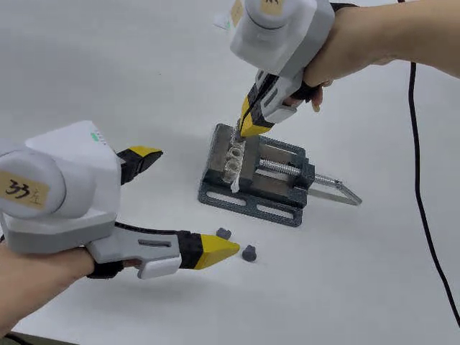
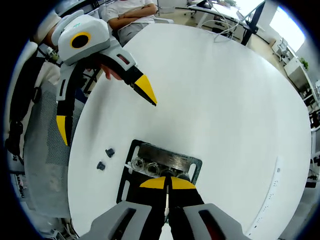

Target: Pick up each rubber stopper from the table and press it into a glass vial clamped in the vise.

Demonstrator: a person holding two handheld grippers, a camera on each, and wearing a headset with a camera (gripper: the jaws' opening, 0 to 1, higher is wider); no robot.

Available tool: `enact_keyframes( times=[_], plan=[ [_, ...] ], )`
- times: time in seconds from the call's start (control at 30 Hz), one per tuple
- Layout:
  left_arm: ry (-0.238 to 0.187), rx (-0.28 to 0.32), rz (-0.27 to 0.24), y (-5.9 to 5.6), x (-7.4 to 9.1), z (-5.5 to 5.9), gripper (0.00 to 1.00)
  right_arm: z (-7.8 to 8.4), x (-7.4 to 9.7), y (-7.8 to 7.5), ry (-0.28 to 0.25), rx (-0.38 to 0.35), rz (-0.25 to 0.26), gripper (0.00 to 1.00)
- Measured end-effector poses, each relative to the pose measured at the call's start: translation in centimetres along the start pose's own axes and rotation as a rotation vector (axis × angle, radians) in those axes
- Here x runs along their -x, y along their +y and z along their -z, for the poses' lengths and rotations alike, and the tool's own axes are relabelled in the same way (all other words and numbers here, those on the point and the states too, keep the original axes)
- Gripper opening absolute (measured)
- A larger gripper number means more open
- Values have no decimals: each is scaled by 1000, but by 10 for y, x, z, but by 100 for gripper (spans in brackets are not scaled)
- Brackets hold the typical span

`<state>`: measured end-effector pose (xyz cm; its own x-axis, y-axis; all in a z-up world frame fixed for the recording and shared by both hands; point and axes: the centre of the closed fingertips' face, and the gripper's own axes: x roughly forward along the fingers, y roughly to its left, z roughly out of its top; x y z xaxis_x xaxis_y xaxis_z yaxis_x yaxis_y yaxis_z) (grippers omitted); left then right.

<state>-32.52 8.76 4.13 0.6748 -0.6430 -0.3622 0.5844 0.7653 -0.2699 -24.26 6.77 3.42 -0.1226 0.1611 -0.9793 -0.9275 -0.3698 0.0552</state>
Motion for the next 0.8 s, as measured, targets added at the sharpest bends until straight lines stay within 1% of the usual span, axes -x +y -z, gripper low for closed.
enact_keyframes(
  times=[0.1, 0.2, 0.23, 0.3, 0.4, 0.47, 0.5, 0.53, 0.6, 0.63, 0.7, 0.77, 0.8],
  plan=[
    [0, 0, -2, 2, 0, 0, 98, 0, 1, 2, -12, -19, -14, 0],
    [-2, 1, -4, 2, 0, -2, 98, 0, 2, 6, -41, -48, -14, 0],
    [-3, 1, -6, 2, 0, -2, 98, 1, 3, 8, -43, -35, -15, 0],
    [-4, 2, -7, 1, 0, -3, 98, -1, 2, 11, -33, -37, -13, 0],
    [-4, 4, -10, 1, 0, -4, 98, -1, 2, 11, 1, -12, -11, 0],
    [-6, 4, -12, 3, 1, -4, 98, -2, 2, 11, 13, -17, -18, 0],
    [-6, 3, -12, 3, 1, -4, 98, -1, 2, 11, 17, -11, -23, 0],
    [-6, 2, -12, 3, 1, -4, 98, -2, 0, 6, 18, -21, -27, 0],
    [-8, 3, -14, 4, 0, -4, 98, -2, -1, 5, 27, -9, -24, 0],
    [-11, 5, -14, 3, 0, -5, 98, -2, -1, 5, 32, -22, -23, 0],
    [-12, 6, -15, 4, -1, -6, 98, 0, -2, 1, 36, -13, -25, 0],
    [-14, 7, -12, 4, -2, -7, 98, -1, -2, 0, 38, -31, -37, 0],
    [-15, 3, -9, 3, -3, -8, 98, 0, -2, 1, 35, -28, -42, 0]
  ],
)
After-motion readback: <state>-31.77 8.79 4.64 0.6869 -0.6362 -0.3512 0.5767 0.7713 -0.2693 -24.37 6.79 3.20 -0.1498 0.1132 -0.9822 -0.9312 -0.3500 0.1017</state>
